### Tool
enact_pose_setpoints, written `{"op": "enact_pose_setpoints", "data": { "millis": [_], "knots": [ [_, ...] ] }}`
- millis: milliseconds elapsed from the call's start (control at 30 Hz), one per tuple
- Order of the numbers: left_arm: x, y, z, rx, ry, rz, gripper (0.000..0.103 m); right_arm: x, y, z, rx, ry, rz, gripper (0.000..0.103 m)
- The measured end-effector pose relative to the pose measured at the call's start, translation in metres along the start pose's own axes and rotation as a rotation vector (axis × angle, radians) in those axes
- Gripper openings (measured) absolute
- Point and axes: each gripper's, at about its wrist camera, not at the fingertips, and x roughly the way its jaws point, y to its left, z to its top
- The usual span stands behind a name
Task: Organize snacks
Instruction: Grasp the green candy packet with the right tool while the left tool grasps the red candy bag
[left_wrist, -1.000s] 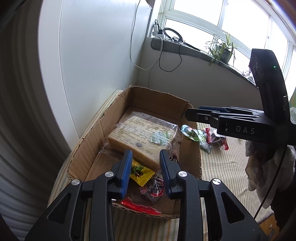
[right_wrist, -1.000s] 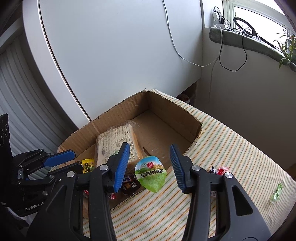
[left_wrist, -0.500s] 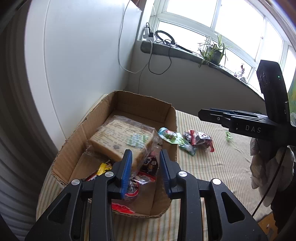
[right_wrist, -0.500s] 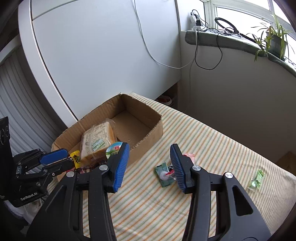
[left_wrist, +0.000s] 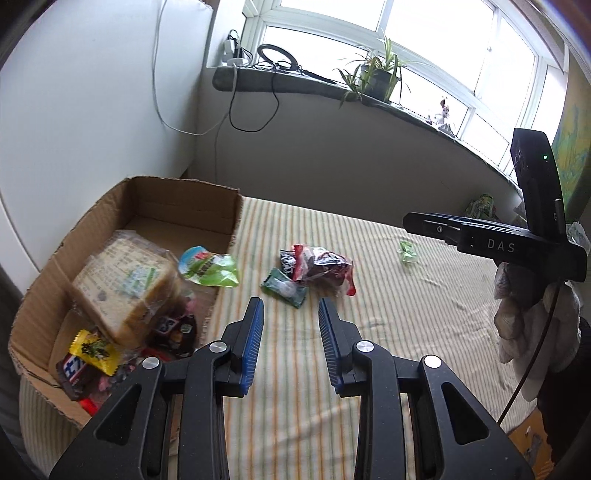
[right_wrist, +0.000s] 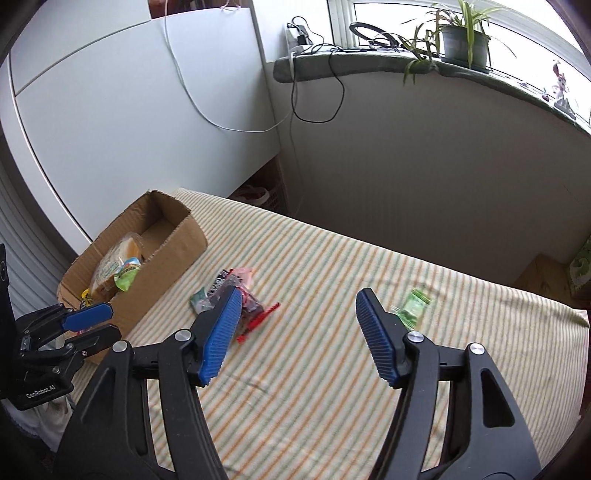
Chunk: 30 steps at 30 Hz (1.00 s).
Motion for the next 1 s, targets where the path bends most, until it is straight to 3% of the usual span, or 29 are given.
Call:
{"op": "enact_pose_setpoints", "data": {
  "millis": [33, 100, 400, 533, 667, 767, 1000],
  "knots": [
    [0.004, -0.005, 0.001, 0.002, 0.004, -0.006, 0.045, -0.001, -0.008, -0.002, 0.004, 0.002, -0.010, 0.068],
    [0.012, -0.013, 0.002, 0.001, 0.008, -0.019, 0.059, -0.002, -0.023, -0.008, 0.005, 0.012, -0.029, 0.076],
    [0.059, -0.034, 0.007, -0.034, 0.085, -0.060, 0.059, 0.012, -0.079, -0.032, 0.032, 0.060, -0.084, 0.078],
    [0.074, -0.029, 0.011, -0.085, 0.104, -0.068, 0.059, 0.024, -0.095, -0.033, 0.061, 0.076, -0.057, 0.078],
    [0.085, -0.025, 0.015, -0.106, 0.117, -0.058, 0.059, 0.040, -0.098, -0.030, 0.084, 0.103, -0.009, 0.078],
    [0.094, -0.024, 0.017, -0.120, 0.132, -0.059, 0.059, 0.053, -0.095, -0.027, 0.085, 0.125, -0.003, 0.072],
    [0.112, -0.021, 0.020, -0.159, 0.155, -0.072, 0.059, 0.072, -0.092, -0.025, 0.088, 0.153, -0.008, 0.071]
  ]
}}
